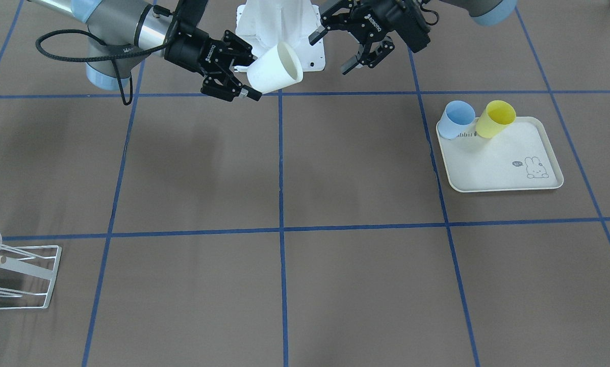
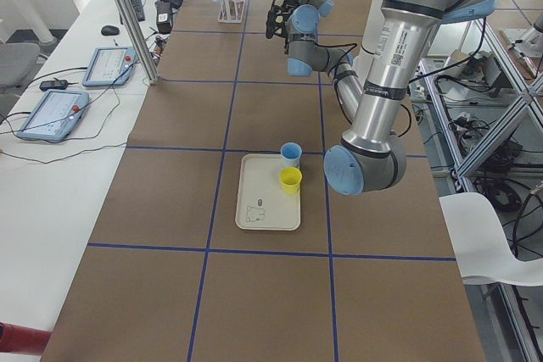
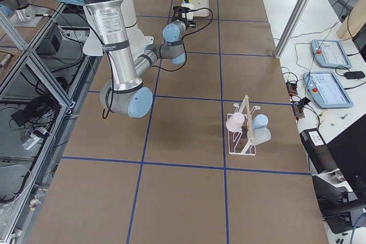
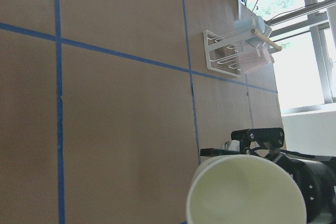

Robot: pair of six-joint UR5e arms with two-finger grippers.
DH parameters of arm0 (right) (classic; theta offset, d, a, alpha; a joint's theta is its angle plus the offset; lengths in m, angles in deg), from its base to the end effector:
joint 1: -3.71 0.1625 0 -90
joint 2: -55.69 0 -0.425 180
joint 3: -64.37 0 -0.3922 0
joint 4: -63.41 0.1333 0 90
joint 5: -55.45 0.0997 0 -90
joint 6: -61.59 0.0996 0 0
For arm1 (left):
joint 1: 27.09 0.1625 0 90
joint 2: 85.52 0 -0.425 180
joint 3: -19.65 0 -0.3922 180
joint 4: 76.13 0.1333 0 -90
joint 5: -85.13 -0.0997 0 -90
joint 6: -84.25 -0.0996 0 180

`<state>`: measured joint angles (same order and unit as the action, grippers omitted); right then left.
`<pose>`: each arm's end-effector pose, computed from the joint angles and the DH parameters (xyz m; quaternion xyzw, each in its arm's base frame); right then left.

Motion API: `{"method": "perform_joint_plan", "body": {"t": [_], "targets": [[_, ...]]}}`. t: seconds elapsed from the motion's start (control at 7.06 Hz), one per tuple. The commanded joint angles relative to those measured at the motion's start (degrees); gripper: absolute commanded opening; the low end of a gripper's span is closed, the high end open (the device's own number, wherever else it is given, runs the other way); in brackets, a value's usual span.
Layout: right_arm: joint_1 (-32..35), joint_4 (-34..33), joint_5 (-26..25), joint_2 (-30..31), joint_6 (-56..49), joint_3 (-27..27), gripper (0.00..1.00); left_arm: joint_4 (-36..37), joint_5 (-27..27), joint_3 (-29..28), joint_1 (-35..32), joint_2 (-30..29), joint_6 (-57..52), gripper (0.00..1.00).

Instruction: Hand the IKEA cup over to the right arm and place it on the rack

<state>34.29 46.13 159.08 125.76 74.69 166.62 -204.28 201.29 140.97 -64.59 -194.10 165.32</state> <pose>-0.4131 -0.3717 0.2319 0.5920 -0.5239 -0.3245 0.5194 0.3270 -0.3636 0.1687 0.1173 0.6863 -0.0204 0.7175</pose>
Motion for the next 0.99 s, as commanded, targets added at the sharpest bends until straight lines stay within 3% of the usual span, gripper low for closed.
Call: {"method": "perform_joint_plan", "body": {"t": [0.0, 0.28, 0.57, 0.85], "targets": [[7.79, -12.46, 6.72, -0.11, -1.92, 0.4, 0.09, 12.35, 1.53, 3.82, -5.54, 3.79, -12.53, 1.0], [14.3, -25.89, 8.25, -0.38, -11.38, 0.58, 0.05, 16.35, 1.79, 9.26, -11.95, 15.96, -30.52, 1.0], [22.12, -37.34, 7.56, 0.06, -26.99, 1.37, 0.05, 16.27, 6.86, 8.85, -23.79, 25.13, -50.37, 1.0], [29.6, -46.31, 6.07, 0.24, -45.86, 1.46, 0.05, 16.36, 11.79, 6.14, -34.0, 29.11, -66.23, 1.0]]}}
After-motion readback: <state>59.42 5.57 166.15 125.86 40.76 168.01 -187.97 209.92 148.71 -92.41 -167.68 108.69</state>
